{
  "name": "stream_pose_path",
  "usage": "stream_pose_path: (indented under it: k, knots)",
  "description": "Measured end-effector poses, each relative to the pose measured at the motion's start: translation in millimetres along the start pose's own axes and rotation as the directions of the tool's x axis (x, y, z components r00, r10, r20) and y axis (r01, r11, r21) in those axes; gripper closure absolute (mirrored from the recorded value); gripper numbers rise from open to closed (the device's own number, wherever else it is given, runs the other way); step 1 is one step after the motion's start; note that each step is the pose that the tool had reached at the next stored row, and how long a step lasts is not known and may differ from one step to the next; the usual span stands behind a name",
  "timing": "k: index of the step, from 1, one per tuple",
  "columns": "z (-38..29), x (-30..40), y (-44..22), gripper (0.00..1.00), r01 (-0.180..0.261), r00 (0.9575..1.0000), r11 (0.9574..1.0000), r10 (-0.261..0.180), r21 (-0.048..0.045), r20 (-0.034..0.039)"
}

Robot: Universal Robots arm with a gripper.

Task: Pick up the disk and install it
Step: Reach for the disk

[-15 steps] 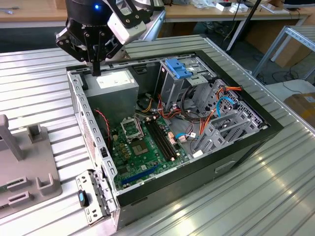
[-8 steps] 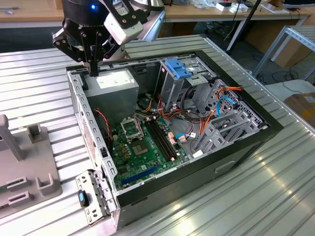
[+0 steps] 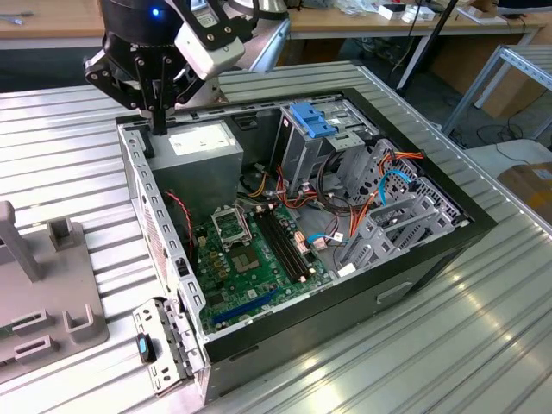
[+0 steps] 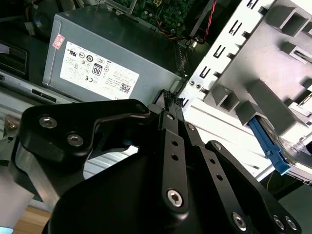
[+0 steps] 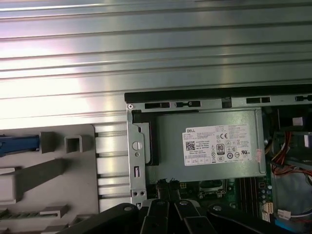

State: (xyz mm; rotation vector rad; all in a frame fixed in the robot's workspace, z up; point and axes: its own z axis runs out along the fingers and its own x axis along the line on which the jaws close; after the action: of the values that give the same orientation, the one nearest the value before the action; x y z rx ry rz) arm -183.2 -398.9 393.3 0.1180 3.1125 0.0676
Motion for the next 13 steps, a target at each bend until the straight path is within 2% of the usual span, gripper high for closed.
stream_pose_path:
  k: [2,13]
  knots:
    - [0.0,1.0,-0.1,0.89,0.000,1.0000,1.0000,0.000,0.0000,0.0000]
    - [-0.5,16.9,-1.3,0.89,0.000,1.0000,1.0000,0.000,0.0000,0.0000]
